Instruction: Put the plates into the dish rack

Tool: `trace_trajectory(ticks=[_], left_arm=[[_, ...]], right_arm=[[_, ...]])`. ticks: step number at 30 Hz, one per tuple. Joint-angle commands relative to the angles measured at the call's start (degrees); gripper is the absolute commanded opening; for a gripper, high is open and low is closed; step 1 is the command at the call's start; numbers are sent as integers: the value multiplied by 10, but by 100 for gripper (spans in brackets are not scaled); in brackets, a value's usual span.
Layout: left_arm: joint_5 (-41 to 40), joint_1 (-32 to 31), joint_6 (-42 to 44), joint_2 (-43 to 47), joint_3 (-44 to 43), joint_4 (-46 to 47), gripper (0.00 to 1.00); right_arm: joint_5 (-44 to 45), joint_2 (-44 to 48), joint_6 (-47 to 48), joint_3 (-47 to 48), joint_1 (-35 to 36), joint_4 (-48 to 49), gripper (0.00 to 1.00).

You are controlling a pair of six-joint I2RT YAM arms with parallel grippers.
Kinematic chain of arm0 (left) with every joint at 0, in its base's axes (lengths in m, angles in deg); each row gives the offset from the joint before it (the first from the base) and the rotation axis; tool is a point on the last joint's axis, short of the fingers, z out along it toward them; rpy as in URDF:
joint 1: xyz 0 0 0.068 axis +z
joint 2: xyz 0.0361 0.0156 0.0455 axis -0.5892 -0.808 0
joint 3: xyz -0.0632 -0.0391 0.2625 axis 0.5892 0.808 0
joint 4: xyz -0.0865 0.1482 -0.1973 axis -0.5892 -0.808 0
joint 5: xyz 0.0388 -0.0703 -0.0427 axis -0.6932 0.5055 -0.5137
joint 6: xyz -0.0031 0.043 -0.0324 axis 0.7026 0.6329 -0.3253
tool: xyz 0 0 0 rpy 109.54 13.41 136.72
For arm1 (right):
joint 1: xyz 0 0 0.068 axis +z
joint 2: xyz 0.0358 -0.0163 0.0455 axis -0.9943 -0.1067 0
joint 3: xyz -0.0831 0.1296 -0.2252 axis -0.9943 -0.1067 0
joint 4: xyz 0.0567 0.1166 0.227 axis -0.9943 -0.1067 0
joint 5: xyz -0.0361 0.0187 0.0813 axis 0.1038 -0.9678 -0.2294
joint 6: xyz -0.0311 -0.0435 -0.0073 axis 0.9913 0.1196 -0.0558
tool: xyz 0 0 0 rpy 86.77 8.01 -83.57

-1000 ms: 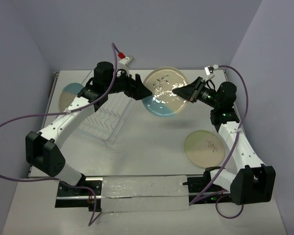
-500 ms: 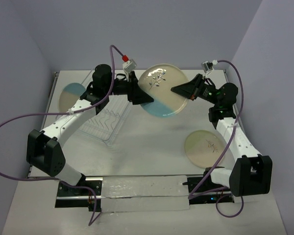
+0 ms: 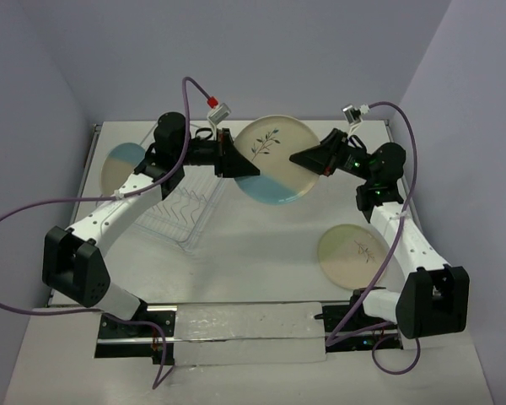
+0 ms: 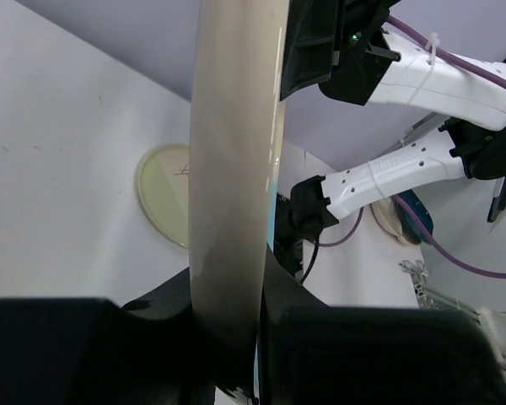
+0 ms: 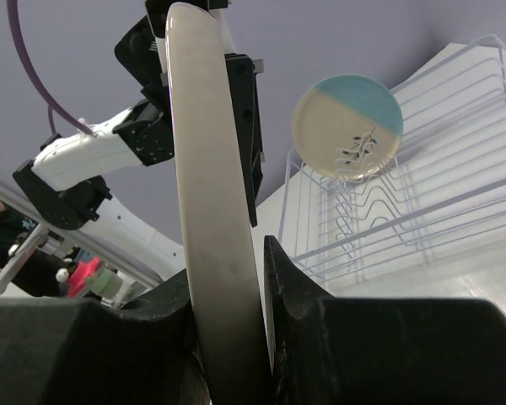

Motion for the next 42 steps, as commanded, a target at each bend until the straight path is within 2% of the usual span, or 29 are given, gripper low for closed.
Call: trace_trajectory(ticks=[1,2,3,4,6,8,12,15,20,28,32,37,40,42], left_arm=[[-86,-8,52,52,13,58,0],[-99,-8,50,60,22,62,0],[-113,-8,51,66,22,63,0],[-126,-8,55,73,27,61,0],[-173,-8,65,95,30,50,0],[-224,-8,78,120,34,37,0],[-310,-8,106,141,18,-24,0],[-352,-8,112,159,27,-41,0],[-376,-8,98,176,43,-33,0],[-543,-7,134,169,-19,-123,0],[-664,6,211,165,-51,-156,0],[-676,55,304,144,-92,-208,0],[-683,70,402,146,-87,-205,0],[-684,83,437,151,-78,-190,0]], right_arm=[[78,6,47,36,7,-84,2],[83,5,59,41,7,-102,10],[88,4,70,45,7,-122,12],[93,-1,80,54,7,-152,23],[95,-8,103,61,7,-171,37],[86,-24,116,68,7,-188,59],[86,-30,125,70,5,-199,73],[95,-25,145,80,1,-230,76],[120,-14,156,85,0,-245,78],[155,-10,179,89,-8,-286,79],[168,-1,193,86,-21,-295,79],[153,-1,203,90,-40,-298,79],[153,-7,211,92,-44,-300,79],[148,-12,214,95,-60,-303,79]])
